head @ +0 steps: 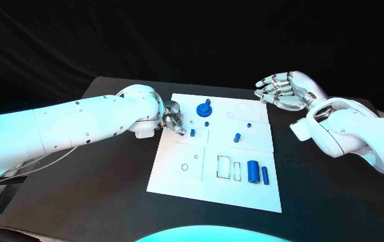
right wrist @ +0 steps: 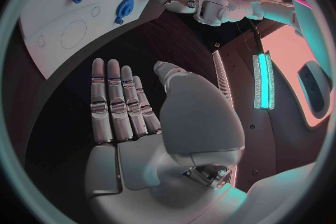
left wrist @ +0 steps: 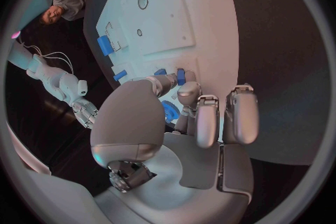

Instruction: Assemble the parts on the task board

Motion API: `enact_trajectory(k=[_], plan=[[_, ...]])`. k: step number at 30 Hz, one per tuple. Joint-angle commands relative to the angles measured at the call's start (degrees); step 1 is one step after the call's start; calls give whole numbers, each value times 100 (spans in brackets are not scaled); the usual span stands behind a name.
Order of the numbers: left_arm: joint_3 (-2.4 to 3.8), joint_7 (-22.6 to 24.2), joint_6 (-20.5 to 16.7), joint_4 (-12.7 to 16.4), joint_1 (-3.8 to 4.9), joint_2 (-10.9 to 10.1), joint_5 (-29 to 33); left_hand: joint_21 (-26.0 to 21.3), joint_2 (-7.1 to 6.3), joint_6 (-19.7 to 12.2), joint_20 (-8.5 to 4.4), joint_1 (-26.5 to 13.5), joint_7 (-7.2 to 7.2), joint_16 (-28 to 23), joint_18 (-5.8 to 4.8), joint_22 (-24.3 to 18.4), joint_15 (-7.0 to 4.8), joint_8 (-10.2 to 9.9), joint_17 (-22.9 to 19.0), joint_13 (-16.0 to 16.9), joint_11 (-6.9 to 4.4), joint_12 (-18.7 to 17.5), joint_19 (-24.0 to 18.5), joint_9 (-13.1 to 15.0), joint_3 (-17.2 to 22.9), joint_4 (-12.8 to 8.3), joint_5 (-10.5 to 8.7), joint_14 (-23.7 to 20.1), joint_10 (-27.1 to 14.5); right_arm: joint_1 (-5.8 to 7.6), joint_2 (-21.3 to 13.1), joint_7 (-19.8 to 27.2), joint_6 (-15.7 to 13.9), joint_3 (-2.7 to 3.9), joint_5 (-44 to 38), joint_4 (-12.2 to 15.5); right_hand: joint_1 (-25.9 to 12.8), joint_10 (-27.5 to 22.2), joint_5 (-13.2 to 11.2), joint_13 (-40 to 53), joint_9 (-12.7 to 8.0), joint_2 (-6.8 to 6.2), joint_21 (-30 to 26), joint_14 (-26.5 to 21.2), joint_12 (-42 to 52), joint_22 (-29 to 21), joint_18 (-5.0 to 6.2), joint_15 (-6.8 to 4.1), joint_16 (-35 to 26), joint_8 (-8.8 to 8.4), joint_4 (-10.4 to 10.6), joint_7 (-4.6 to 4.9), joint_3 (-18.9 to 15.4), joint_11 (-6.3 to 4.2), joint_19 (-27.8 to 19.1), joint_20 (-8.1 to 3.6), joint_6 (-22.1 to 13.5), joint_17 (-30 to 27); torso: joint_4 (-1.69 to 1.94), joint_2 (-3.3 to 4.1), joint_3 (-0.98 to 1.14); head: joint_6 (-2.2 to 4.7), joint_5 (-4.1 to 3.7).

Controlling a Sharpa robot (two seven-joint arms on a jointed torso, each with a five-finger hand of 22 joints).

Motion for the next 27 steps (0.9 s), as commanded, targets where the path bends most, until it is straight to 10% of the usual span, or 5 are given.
enact_trajectory(k=[1, 27], plan=[[-11, -55, 164, 5, -15, 13, -9, 6, 0, 50, -3, 0, -86, 20, 4, 259, -50, 24, 1277, -1, 0, 20, 29, 358, 490, -460, -25, 534, 51, -4, 1, 68, 68, 1, -7, 9, -44, 23, 25, -14, -8, -23, -40, 41, -41, -15, 27, 17, -32, -35, 12, 148, -42, 7, 39, -8, 52, -10, 0, 1, 2, 0, 2], [-11, -197, 224, -38, -15, 64, 2, 22, -247, 219, -25, -600, -139, 9, -9, 315, -98, 58, 1259, 28, -45, 69, 79, 281, 143, -33, -24, 529, 102, -5, -1, 62, 77, 1, 0, 6, -63, 8, 30, -81, -18, -22, -95, 20, -75, -95, 22, 33, -98, -64, 11, 160, -81, 20, 34, 4, 44, -51, -3, 0, 4, -21, 2]])
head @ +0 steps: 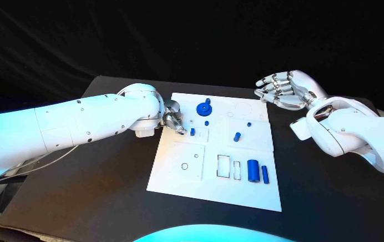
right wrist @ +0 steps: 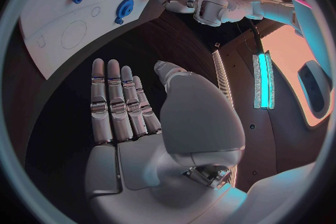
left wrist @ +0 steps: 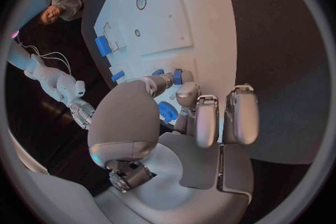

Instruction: Assemble the parts on the task board

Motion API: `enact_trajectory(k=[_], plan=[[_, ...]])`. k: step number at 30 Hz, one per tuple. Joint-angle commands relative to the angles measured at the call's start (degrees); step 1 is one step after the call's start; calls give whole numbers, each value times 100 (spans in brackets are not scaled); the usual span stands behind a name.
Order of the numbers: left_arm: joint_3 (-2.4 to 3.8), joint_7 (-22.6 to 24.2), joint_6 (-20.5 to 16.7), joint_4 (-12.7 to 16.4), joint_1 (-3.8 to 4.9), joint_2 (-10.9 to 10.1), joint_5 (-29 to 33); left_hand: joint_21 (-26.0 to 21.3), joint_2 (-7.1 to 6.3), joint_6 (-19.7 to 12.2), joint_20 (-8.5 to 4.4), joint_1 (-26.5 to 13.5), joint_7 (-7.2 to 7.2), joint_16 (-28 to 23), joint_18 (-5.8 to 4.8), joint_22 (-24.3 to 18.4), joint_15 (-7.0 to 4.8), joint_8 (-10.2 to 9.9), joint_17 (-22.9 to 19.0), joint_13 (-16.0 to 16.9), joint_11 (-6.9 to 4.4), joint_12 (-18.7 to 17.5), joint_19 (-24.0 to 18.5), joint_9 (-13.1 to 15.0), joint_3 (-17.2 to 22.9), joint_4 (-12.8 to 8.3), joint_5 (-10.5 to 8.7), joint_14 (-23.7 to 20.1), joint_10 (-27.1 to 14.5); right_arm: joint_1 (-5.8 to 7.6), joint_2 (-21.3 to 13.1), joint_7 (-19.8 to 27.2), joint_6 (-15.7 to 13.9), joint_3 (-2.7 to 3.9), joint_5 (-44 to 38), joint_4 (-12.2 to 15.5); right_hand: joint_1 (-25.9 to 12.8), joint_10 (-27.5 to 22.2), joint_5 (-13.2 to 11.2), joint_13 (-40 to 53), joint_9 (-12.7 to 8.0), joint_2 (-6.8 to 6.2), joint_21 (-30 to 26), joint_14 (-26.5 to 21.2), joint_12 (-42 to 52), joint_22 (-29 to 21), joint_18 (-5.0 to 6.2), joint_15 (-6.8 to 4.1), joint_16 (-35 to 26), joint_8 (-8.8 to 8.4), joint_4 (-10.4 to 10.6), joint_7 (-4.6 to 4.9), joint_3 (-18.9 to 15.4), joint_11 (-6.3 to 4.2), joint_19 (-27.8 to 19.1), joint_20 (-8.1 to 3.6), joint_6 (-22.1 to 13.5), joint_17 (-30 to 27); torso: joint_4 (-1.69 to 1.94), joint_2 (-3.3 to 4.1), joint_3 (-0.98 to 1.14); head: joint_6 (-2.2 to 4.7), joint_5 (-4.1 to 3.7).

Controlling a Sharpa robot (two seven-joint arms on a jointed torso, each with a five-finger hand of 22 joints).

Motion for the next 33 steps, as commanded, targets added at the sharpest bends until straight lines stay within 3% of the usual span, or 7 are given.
enact_trajectory(k=[1, 19, 33], plan=[[-14, -61, 170, -2, -18, 18, 5, 24, 2, 48, -3, -76, 11, 9, -10, 321, -31, 13, 1259, 3, -13, 21, 60, -8, -21, 70, -6, 528, 30, -4, -1, 60, 71, 1, -6, 8, -51, 8, 30, -17, -11, -9, -31, 18, -32, -20, 21, 34, -33, -43, -4, 161, -35, 20, 33, 5, 43, -16, -1, 0, -3, 0, 0], [-15, -70, 137, -127, -33, 121, 0, 35, -14, 89, -13, -269, 12, 13, -17, 353, -33, 28, 1266, 28, -12, 50, 89, -33, -245, 284, -6, 530, 54, -5, -10, 53, 78, 1, -6, 36, -74, -2, 33, -72, -19, -3, -85, -13, -54, -92, 18, 53, -95, -69, 0, 174, -75, 35, 15, 21, 32, -53, -10, 10, -6, 3, -15], [-16, -73, 183, -151, -41, 130, 1, 41, -41, 108, -18, -353, 9, 19, -21, 369, -35, 45, 1276, 33, -14, 61, 103, -42, -410, 401, -5, 533, 63, -5, -18, 48, 85, 1, -6, 46, -84, -7, 34, -91, -21, -3, -103, -23, -61, -118, 18, 59, -116, -78, 2, 179, -92, 40, 8, 27, 28, -65, 3, -2, -4, -14, -26]])
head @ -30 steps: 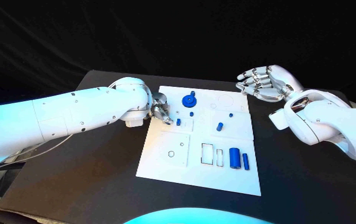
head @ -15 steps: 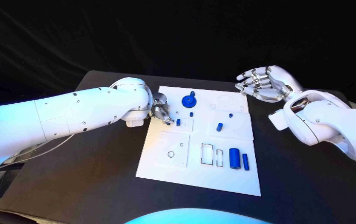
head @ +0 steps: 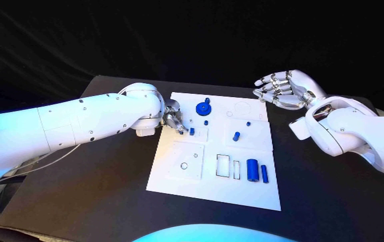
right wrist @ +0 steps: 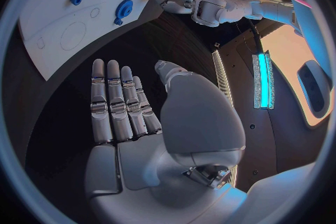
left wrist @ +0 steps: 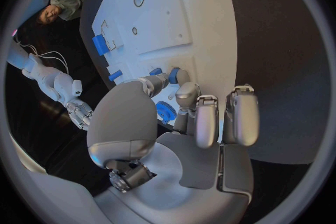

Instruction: Assemble the parts on the task board

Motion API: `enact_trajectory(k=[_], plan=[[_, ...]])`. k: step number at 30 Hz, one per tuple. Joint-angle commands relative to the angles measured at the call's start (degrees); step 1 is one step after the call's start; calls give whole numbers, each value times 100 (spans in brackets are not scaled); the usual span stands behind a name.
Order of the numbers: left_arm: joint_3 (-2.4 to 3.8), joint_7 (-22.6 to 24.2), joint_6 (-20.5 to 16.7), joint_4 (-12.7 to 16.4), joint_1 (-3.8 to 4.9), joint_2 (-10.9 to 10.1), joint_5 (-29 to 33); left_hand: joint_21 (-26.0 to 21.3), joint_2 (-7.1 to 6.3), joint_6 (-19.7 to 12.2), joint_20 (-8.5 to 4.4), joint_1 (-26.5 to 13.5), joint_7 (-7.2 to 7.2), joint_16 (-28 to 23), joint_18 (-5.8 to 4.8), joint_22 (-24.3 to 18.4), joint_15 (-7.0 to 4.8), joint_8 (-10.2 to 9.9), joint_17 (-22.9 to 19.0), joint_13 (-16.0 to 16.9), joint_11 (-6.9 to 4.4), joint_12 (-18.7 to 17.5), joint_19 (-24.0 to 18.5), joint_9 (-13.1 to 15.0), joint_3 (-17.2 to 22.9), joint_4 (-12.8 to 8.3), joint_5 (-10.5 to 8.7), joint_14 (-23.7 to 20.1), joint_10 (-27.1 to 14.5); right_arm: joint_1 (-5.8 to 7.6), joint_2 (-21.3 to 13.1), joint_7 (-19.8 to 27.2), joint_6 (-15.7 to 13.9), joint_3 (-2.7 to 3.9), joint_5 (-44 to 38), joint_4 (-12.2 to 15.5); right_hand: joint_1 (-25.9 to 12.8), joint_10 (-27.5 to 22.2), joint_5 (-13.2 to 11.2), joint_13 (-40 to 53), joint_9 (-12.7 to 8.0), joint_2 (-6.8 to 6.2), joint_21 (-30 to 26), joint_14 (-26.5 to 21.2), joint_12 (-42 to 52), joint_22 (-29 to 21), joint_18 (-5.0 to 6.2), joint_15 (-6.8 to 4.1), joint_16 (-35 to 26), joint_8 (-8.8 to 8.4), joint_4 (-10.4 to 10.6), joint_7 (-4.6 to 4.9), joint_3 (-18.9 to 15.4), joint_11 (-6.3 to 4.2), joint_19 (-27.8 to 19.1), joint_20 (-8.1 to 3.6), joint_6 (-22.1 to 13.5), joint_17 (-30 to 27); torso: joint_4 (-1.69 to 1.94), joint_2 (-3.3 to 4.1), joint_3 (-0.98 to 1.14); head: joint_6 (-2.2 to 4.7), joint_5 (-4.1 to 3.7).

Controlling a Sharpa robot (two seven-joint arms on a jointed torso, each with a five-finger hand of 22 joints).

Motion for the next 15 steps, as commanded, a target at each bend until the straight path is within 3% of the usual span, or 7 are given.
enact_trajectory(k=[1, 7, 15], plan=[[-21, -23, 161, -1, -33, 15, 6, 18, -2, 8, -1, -47, 29, 18, -21, 369, -29, 9, 1274, 4, 6, 30, 41, -8, -55, 9, -5, 525, 44, -3, -3, 47, 79, 1, -9, 11, -58, -6, 34, -5, -6, 17, -40, -1, -37, -5, 18, 38, -29, -34, 2, 179, -29, 41, 8, 27, 28, -5, -2, -3, 1, -1, 0], [-21, -21, 90, -2, -38, 6, 6, 21, -41, 29, -7, -228, 39, 19, -23, 381, -22, 21, 1275, 10, 15, 42, 51, -22, -356, 153, -5, 526, 53, -4, -3, 48, 80, 1, -9, 12, -58, -6, 34, -5, -6, 17, -40, -1, -37, -5, 18, 38, -29, -34, 2, 179, -29, 41, 8, 27, 28, -5, -7, -3, 2, 15, 7], [-10, -22, -92, 48, -47, -55, 7, 3, 35, 18, -16, -574, 38, -13, -16, 355, -21, 11, 1220, -102, 16, -29, 32, -54, -847, 168, -1, 509, -6, -6, -7, 50, 90, 1, -9, 12, -74, -15, 37, -33, -10, 21, -68, -18, -48, -44, 17, 48, -62, -48, 4, 186, -55, 49, -2, 36, 22, -24, -14, 7, 2, 22, -14]])
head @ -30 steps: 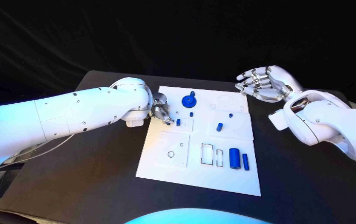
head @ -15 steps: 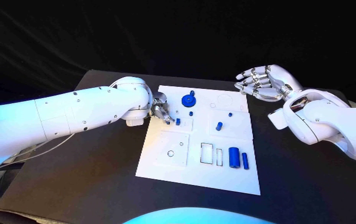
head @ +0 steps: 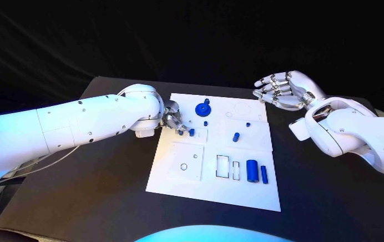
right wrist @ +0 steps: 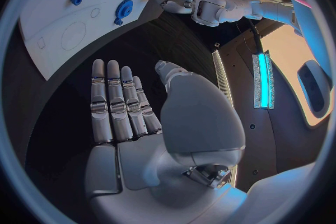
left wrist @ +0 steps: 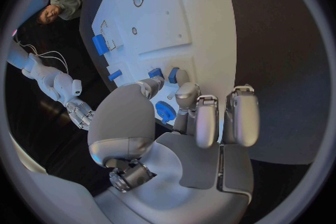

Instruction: Assemble the parts on the task board

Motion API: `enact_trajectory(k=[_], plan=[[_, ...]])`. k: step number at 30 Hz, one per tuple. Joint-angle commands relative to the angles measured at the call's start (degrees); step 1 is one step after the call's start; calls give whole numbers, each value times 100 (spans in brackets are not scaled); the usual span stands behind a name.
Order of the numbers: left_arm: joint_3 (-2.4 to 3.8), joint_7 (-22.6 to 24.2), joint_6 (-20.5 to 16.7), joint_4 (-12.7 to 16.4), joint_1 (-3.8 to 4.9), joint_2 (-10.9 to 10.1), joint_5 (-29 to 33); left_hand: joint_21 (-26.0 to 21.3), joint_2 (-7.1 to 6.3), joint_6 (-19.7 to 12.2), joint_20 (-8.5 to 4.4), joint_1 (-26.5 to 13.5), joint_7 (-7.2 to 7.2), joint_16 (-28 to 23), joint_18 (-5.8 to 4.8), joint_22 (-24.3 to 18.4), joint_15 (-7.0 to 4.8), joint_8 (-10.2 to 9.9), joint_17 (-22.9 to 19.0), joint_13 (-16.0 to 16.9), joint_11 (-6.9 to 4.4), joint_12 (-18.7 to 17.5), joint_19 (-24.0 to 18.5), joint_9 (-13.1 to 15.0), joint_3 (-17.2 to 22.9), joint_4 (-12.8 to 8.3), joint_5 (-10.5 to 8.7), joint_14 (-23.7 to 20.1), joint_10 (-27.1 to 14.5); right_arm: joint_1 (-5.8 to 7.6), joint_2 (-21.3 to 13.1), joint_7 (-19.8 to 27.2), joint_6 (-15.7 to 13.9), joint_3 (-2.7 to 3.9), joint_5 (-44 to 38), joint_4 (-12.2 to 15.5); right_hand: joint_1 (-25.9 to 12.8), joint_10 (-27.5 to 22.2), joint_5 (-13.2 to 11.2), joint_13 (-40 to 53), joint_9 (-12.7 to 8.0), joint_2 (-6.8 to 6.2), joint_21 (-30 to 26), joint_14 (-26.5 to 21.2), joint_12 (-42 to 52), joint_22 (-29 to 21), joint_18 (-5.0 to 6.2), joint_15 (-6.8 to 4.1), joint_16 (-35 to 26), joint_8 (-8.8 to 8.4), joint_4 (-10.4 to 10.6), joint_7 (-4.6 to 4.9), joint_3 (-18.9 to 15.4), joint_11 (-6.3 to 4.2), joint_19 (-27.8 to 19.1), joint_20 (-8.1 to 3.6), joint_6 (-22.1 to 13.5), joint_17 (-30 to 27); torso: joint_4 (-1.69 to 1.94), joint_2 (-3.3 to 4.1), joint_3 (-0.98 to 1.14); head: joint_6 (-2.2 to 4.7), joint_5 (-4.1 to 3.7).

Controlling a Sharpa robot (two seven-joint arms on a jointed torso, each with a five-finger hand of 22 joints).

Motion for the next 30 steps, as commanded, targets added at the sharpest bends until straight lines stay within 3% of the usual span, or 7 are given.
enact_trajectory(k=[1, 9, 14, 20, 26, 29, 30], plan=[[-13, -25, -68, 34, -33, -29, 7, 5, 23, -12, 4, -64, 27, -15, -17, 360, -22, 12, 1217, -34, -6, -43, 15, -8, -81, -2, 0, 508, -30, -6, -3, 51, 85, 1, -10, 9, -52, -2, 37, -10, -9, -2, -36, 3, -27, -10, 17, 27, -40, -25, -12, 186, -39, 36, -1, 36, 22, -8, -8, 7, 2, 3, -7], [46, 27, -313, 104, -33, -70, 17, -22, 80, -23, 3, -68, 26, -33, -4, 307, -23, 9, 1187, -88, -6, -80, -27, -12, -112, -3, 5, 499, -60, -9, -4, 54, 83, 1, -10, 7, -52, -4, 40, -17, -10, 2, -44, -3, -30, -21, 17, 30, -49, -29, -14, 188, -43, 38, -5, 39, 20, -13, 0, 5, -3, 9, -42], [96, 120, -526, 164, -31, -98, 83, -30, 115, -34, 2, -54, 27, -40, 0, 292, -23, 7, 1175, -107, -6, -94, -39, -14, -118, -6, 9, 495, -73, -12, -3, 55, 83, 1, -10, 2, -52, -4, 40, -17, -10, 2, -44, -3, -30, -21, 17, 30, -49, -29, -14, 188, -43, 38, -5, 39, 20, -13, 3, -9, 4, 16, -45], [163, 257, -791, 233, -26, -139, 198, -81, 240, -88, 4, 93, 36, -78, 22, 201, -18, -1, 1115, -214, 1, -169, -111, -23, -78, -18, 15, 477, -146, -16, -1, 55, 83, 1, -10, 0, -52, -4, 40, -17, -10, 2, -44, -3, -30, -21, 17, 30, -49, -29, -14, 188, -43, 38, -5, 39, 20, -13, 15, -10, 2, 31, -56], [228, 630, -1230, 320, -16, -193, 328, -124, 245, -134, 6, 212, 49, -119, 41, 123, -10, -11, 1049, -342, 12, -257, -174, -32, -52, -22, 15, 456, -227, -24, 0, 56, 82, 1, -9, -6, -52, -4, 40, -17, -10, 2, -44, -3, -30, -21, 17, 30, -49, -29, -14, 188, -43, 38, -5, 39, 20, -13, 8, -3, 2, 51, -62], [240, 1039, -1531, 355, -11, -200, 413, -304, 165, -321, 27, 404, 139, -264, 115, -191, 56, -90, 830, -932, 86, -704, -432, -74, -56, -17, 13, 376, -648, -30, 1, 56, 80, 1, -8, -11, -52, -4, 40, -17, -10, 2, -44, -3, -30, -21, 17, 30, -49, -29, -14, 188, -43, 38, -5, 39, 20, -13, 8, -3, 2, 51, -75], [241, 1183, -1620, 360, -10, -193, 414, -620, 99, -571, 74, 598, 256, -645, 234, -720, 153, -205, 281, -1664, 224, -1293, -881, -141, -68, -7, 4, 135, -1265, -31, 1, 55, 80, 1, -8, -12, -51, -5, 41, -19, -10, 3, -46, -4, -30, -24, 17, 30, -51, -29, -14, 188, -44, 38, -5, 40, 20, -15, 11, -2, 3, 52, -85]])
